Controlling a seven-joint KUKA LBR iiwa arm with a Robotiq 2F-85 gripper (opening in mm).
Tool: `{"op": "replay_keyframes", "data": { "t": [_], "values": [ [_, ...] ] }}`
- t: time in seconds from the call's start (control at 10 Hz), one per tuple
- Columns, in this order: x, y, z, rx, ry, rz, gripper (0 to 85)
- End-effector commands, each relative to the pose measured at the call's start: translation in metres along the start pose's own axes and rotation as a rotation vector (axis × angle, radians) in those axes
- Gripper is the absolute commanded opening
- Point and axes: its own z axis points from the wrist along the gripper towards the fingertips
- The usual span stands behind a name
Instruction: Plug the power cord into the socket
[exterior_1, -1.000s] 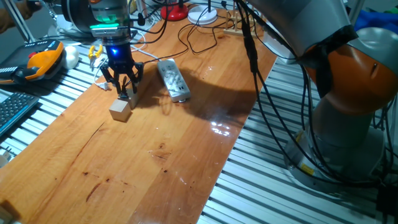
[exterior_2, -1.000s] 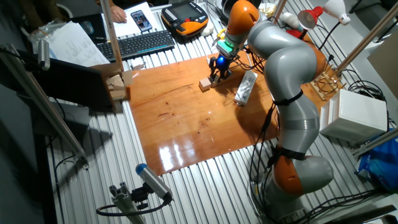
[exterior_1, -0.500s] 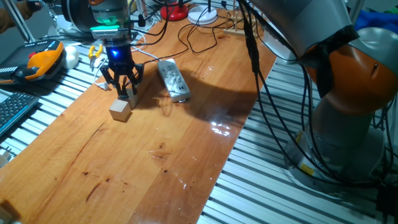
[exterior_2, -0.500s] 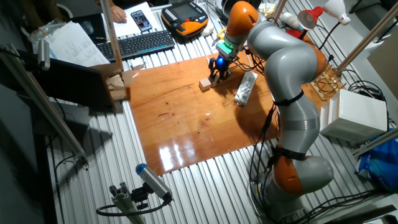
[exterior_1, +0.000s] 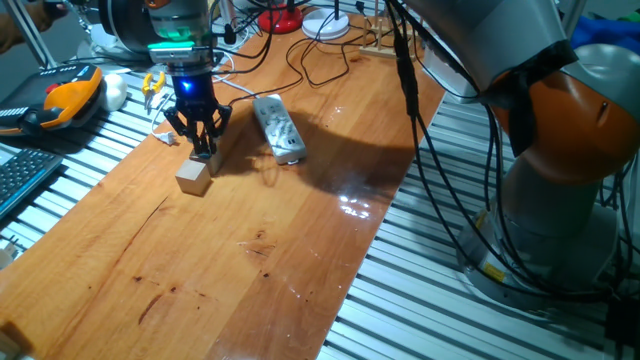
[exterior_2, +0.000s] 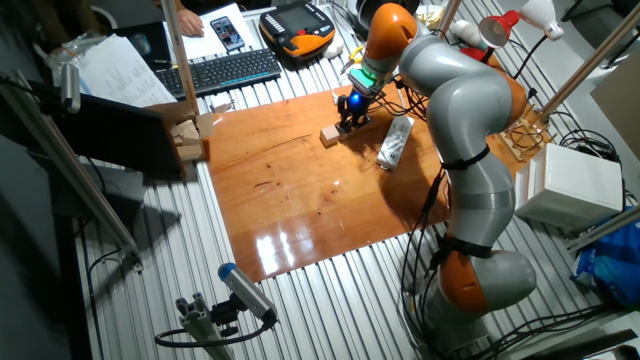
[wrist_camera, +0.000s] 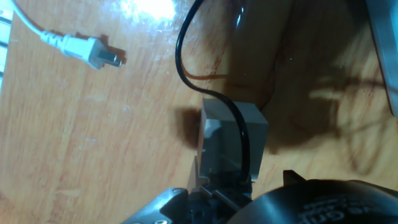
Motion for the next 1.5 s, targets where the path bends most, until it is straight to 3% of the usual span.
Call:
{"op": "replay_keyframes", "data": {
  "t": [0.0,0.1,0.4,0.7,0.8,0.9,1.1,1.2,1.3,1.4],
  "values": [
    [0.0,0.0,-0.001,-0.005,-0.001,-0.004,17.0],
    [0.001,0.0,-0.003,-0.011,-0.003,-0.013,0.0],
    [0.009,-0.003,-0.023,-0.018,-0.016,-0.099,0.0],
    [0.027,-0.017,-0.061,-0.004,-0.036,-0.415,0.0],
    [0.03,-0.019,-0.067,0.001,-0.036,-0.487,0.0],
    [0.035,-0.019,-0.071,0.03,-0.069,-0.559,0.0],
    [0.043,-0.019,-0.077,0.129,-0.188,-0.735,0.0],
    [0.047,-0.018,-0.08,0.132,-0.204,-0.794,0.0],
    [0.049,-0.018,-0.081,0.151,-0.239,-0.877,0.0],
    [0.05,-0.019,-0.082,0.155,-0.24,-0.942,0.0]
  ]
}}
